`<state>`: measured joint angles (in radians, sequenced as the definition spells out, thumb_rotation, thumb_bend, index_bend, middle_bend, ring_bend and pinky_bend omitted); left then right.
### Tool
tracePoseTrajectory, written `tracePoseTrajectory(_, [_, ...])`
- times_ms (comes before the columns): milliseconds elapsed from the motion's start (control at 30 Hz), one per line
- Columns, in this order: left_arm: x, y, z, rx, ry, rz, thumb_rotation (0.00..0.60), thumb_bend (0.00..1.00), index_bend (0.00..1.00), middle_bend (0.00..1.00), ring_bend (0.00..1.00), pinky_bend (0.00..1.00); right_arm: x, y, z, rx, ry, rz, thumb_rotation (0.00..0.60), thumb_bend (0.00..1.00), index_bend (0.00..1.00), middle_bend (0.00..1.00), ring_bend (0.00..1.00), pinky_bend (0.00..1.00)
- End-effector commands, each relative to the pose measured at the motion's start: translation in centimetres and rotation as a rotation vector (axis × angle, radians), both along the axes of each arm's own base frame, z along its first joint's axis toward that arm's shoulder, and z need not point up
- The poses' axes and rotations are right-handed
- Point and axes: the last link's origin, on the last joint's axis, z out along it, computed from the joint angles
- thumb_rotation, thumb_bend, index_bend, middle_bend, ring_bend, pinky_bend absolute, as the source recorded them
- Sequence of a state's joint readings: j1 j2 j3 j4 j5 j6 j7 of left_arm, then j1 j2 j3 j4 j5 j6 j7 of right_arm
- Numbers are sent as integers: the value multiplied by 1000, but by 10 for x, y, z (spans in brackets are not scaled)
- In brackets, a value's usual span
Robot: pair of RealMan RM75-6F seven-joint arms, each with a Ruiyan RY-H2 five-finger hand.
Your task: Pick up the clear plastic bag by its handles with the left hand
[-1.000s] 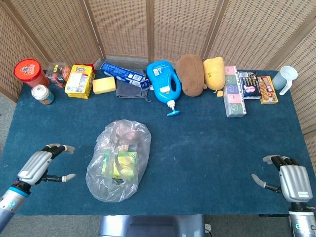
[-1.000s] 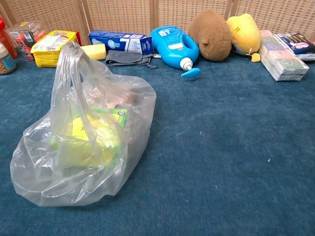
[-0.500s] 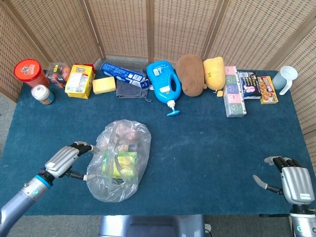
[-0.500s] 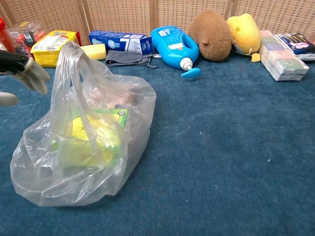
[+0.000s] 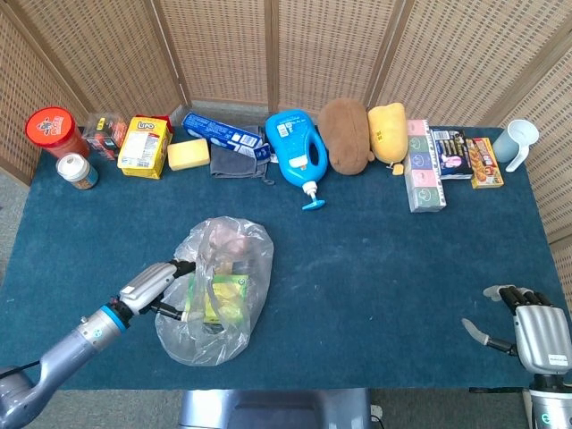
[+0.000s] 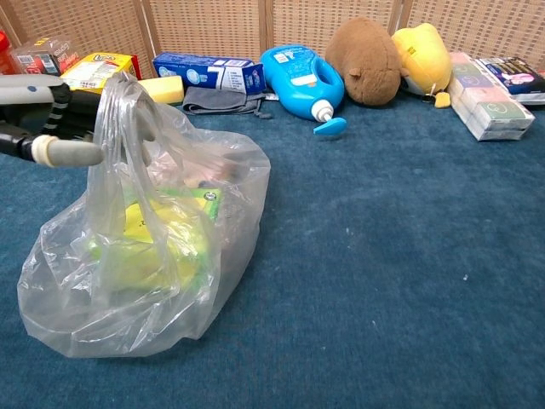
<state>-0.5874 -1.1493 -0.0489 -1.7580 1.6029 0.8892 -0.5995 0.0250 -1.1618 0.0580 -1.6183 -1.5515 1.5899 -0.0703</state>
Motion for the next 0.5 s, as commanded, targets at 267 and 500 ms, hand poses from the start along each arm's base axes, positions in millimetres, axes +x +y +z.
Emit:
tracePoseTrajectory(267, [26,14,-21,-160,-126,44,195,43,268,329,274,229,0,4,2,-12,-2,-2,152,245,405,474,440,413])
tracePoseTrajectory(500, [32,16,-32,-221,-97,29,188,42,268,337,278,240,-2,7,4,-21,-5,-7,150,245,407,474,440,411])
